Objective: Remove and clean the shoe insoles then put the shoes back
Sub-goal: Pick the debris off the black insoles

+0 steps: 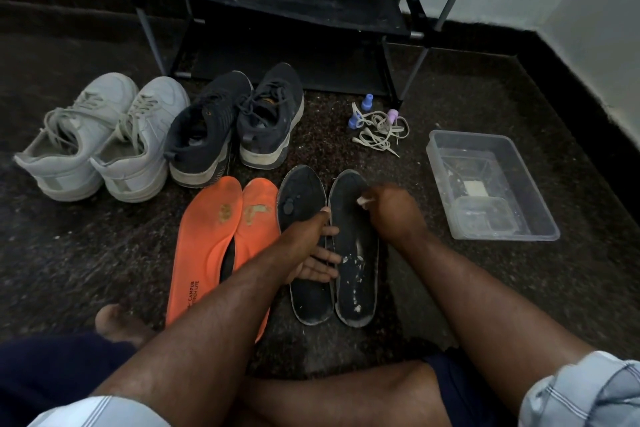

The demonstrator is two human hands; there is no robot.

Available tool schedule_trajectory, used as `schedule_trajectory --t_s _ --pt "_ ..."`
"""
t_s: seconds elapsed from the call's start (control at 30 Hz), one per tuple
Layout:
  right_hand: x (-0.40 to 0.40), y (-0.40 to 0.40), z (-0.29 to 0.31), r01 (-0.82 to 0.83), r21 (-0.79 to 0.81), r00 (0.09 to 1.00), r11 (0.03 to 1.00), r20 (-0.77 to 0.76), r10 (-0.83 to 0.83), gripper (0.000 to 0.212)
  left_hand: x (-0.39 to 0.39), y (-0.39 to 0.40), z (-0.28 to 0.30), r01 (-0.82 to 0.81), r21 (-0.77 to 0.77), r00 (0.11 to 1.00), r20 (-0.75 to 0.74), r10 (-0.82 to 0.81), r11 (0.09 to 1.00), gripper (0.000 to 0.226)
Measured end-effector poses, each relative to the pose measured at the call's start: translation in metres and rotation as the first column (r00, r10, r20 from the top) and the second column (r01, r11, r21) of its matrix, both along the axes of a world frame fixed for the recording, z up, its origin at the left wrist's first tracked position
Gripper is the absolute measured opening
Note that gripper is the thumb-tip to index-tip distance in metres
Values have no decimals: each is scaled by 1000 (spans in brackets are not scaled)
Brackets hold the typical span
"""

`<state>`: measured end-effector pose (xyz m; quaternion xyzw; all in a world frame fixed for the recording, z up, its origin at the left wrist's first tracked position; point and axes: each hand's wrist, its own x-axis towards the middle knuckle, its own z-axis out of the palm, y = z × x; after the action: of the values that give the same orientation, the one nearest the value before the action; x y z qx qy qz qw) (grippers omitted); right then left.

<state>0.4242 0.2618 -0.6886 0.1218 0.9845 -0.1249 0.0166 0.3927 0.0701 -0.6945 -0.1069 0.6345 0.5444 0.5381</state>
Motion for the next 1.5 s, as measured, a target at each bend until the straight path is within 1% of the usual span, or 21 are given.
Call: schedule_trajectory --t_s 0.1,0.17,0.23,0.3,0.33,0.43,0.5,0.6,0.63,0.73,0.77,0.83,0.9,0.93,1.03,1.07,1.2,1.23,1.33,1.37,1.5 --pt "-2 -4 -8 -33 59 997 998 68 29 26 0 0 0 2 -3 1000 0 -2 1000 64" --pt "-1 -17 -14 -148 93 987 985 83 140 27 1 1 -1 0 -8 1000 -2 0 1000 64" --pt "0 -27 -17 -285 84 957 955 82 278 28 1 1 -1 3 -9 1000 -4 -3 1000 65" --pt "0 -26 -16 -332 73 942 941 86 326 33 1 1 -1 3 -8 1000 -4 -3 1000 64" --pt "-1 -21 -15 -302 86 951 949 89 295 36 1 1 0 3 -7 1000 -5 -3 1000 64" --pt "0 -11 -15 -131 110 986 985 121 118 40 1 1 0 0 -8 1000 -4 0 1000 63" --pt "2 -21 -13 -169 99 979 981 130 155 39 1 0 1 0 -7 1000 -5 0 1000 64" --pt "4 -31 -12 -321 162 945 933 123 304 33 2 1 0 8 -5 1000 -13 -8 1000 65" --pt "3 -28 -12 -302 201 952 932 114 284 34 2 1 0 10 -4 1000 -12 -10 1000 66" --pt "4 -18 -11 -149 264 981 953 157 110 44 2 1 -1 4 -1 1000 -5 -4 1000 65" --pt "6 -20 -12 -147 245 978 958 181 103 48 1 1 0 3 1 1000 -6 -3 1000 65" --pt "8 -30 -14 -221 169 959 960 218 183 55 1 0 0 7 4 1000 -9 -7 1000 65" --pt "8 -33 -14 -285 155 938 946 248 242 57 1 0 -1 14 2 1000 -10 -14 1000 67" --pt "6 -30 -14 -273 169 940 947 257 225 56 1 0 -1 13 3 1000 -9 -13 1000 67" --pt "2 -22 -11 -136 185 951 973 300 76 55 1 -1 0 7 7 1000 -3 -7 1000 66" --pt "2 -24 -9 -130 173 947 976 313 71 56 1 -1 1 7 6 1000 -4 -7 1000 66" --pt "9 -37 -8 -309 199 923 930 298 243 56 2 0 1 10 0 1000 -6 -10 1000 67" --pt "8 -35 -8 -307 214 925 927 298 237 56 1 0 0 10 0 1000 -5 -10 1000 67" --pt "-2 -24 -9 -161 217 942 963 324 85 57 1 0 0 5 2 1000 3 -5 1000 66" --pt "-3 -25 -9 -144 214 942 966 329 67 57 1 0 -1 3 1 1000 2 -3 1000 66" --pt "3 -36 -9 -301 151 916 941 319 242 55 1 0 -1 6 -7 1000 -3 -6 1000 69"
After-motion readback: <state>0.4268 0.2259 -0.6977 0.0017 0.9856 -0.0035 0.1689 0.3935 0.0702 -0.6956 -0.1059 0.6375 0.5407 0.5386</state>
